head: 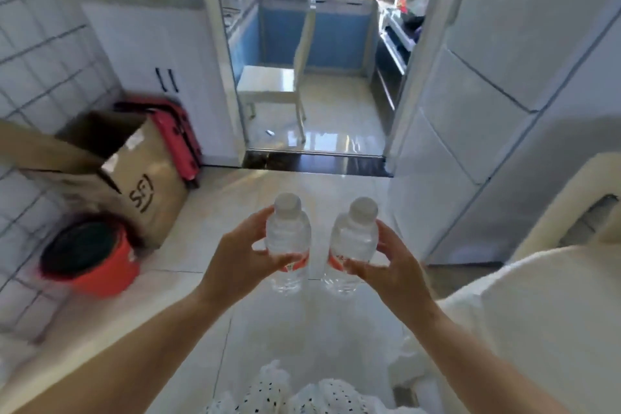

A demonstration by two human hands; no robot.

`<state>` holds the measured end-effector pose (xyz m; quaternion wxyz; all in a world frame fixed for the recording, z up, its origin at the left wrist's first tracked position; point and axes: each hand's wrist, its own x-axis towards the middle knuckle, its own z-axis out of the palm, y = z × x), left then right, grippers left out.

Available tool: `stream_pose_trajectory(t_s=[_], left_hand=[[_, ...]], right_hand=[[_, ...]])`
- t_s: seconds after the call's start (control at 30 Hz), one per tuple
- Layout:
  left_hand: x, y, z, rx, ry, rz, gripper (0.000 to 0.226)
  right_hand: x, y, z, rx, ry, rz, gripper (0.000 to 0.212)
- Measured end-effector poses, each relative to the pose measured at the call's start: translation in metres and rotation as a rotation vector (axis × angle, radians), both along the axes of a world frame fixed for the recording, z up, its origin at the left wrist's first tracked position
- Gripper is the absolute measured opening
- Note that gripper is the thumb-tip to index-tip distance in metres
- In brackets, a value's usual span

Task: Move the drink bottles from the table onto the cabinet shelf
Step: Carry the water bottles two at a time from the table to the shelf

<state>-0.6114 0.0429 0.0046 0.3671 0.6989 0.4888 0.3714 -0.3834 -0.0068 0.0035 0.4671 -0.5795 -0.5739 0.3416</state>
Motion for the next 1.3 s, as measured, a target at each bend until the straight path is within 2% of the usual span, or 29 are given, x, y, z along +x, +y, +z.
stream_pose_trajectory(t_s=[0.13, 0.23, 0.33, 0.6, 0.67, 0.8, 0.93, 1.13, 1.3], left_hand=[[-0.124, -0.029, 0.006, -0.02, 0.012, 0.222, 0.082], [-0.203, -0.059, 0.014, -0.019, 0.025, 0.395, 0.068], [-0.271, -0.094, 0.017, -0.039, 0.056, 0.605, 0.067], [-0.41, -0.181, 0.016, -0.091, -0.045, 1.14, 0.066], [-0.443, -0.191, 0.016, -0.095, -0.056, 1.221, 0.067], [-0.51, -0.193, 0.017, -0.076, -0.115, 1.375, 0.061], [-0.572, -0.187, 0.028, -0.057, -0.127, 1.53, 0.053], [-0.647, -0.188, 0.047, -0.013, -0.119, 1.742, 0.053], [-0.707, -0.196, 0.063, -0.002, -0.087, 1.804, 0.052]], right_hand=[[-0.114, 0.027, 0.001, 0.018, -0.014, 0.206, 0.071], [-0.198, 0.039, 0.0, -0.009, -0.019, 0.37, 0.075], [-0.28, 0.046, -0.001, -0.026, -0.007, 0.543, 0.066], [-0.476, 0.046, 0.01, -0.058, 0.024, 1.014, 0.055], [-0.524, 0.049, 0.011, -0.091, 0.036, 1.126, 0.045], [-0.62, 0.067, 0.009, -0.177, 0.037, 1.224, 0.055], [-0.707, 0.086, 0.021, -0.157, -0.014, 1.351, 0.063], [-0.823, 0.102, 0.038, -0.102, -0.027, 1.565, 0.066], [-0.905, 0.098, 0.054, -0.049, -0.003, 1.642, 0.064]])
